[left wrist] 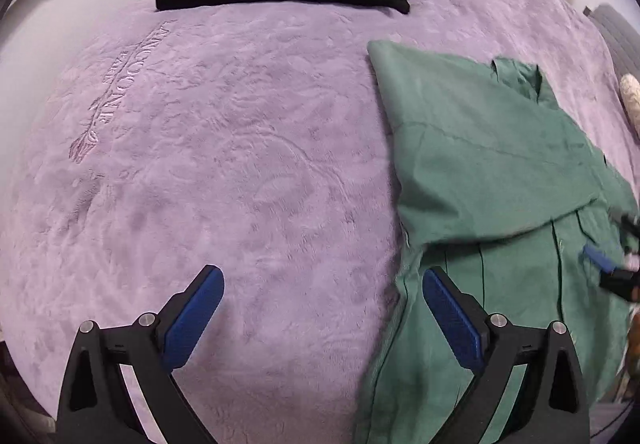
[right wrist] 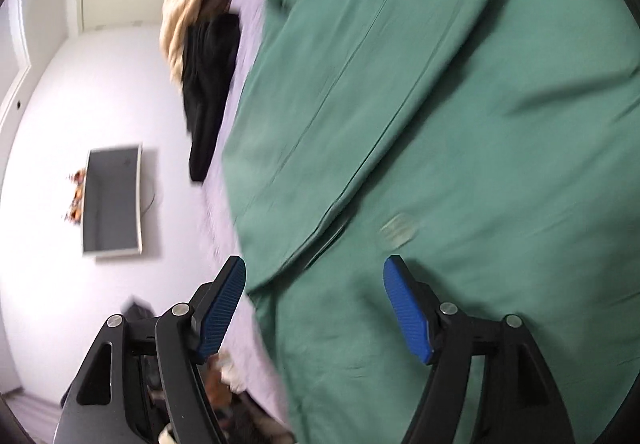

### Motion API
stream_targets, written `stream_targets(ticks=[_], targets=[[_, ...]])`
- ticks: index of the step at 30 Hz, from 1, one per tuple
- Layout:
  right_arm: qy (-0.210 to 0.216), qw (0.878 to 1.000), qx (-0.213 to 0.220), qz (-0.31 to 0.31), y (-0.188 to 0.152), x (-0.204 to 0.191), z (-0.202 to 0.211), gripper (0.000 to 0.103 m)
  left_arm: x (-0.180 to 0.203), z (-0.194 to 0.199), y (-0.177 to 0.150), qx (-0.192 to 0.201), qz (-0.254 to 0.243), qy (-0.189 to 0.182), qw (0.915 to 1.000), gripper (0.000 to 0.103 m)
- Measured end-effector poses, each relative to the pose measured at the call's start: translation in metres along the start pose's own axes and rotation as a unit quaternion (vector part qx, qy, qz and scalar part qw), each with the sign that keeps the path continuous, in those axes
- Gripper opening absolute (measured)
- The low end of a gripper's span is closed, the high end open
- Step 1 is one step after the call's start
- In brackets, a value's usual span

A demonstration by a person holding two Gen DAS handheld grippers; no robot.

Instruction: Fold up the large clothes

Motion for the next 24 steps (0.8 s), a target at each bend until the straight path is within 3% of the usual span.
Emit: stream_targets(ticks=[4,7,8,10,11,12,13,15,17,21,24], targets=[[0.03,0.999,-0.023,-0.011,-0.035,-0.029,-0.057,0.075,0.004,-0.047,0.047,0.0,0.053,-0.044,0.9976,0.1],[0.027,0.999,-0.013,-0.025,-0.037,-0.038,-0.082,0.074,0.027,-0.092,0.066,-0.017,0.035,-0.064,0.9972,0.1],[0.027,0.999,-0.006,-0.032,-0.039,-0.037,-0.083,0.068,0.035,-0.106,0.071,-0.024,0.023,-0.066,0.9972,0.1],[0.025,0.998,-0.007,-0.057,-0.039,-0.034,-0.09,0.003,0.051,-0.126,0.076,-0.037,0.014,-0.074,0.9964,0.099],[0.027,0.997,-0.006,-0.067,-0.04,-0.035,-0.092,0.003,0.056,-0.131,0.078,-0.039,0.014,-0.081,0.9959,0.096],[0.039,0.997,-0.005,-0.073,-0.04,-0.038,-0.093,0.003,0.06,-0.133,0.082,-0.039,0.011,-0.087,0.9954,0.072],[0.051,0.996,-0.005,-0.074,-0.041,-0.045,-0.094,0.003,0.065,-0.135,0.086,-0.041,0.005,-0.095,0.9946,0.039],[0.061,0.996,-0.011,-0.067,-0.049,-0.052,-0.098,0.003,0.068,-0.132,0.094,-0.047,0.01,-0.13,0.9903,0.01],[0.059,0.996,-0.024,-0.064,-0.062,-0.055,-0.113,0.003,0.064,-0.128,0.102,-0.041,0.002,-0.142,0.989,0.01],[0.036,0.997,-0.035,-0.061,-0.082,-0.048,-0.143,0.003,0.052,-0.136,0.101,-0.04,-0.03,-0.132,0.99,0.01],[0.025,0.998,-0.043,-0.042,-0.084,-0.052,-0.139,0.004,0.048,-0.141,0.098,-0.036,-0.034,-0.129,0.9904,0.01]])
Point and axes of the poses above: each gripper's, at about its wrist camera, not at the fingertips, and z roughly against the way its jaws point, x to its right, y to its top, the point moved 6 cm from there along -z, roughly the way its jaws point, and after that the axes turned 15 degrees about x, right-handed, at the moved point
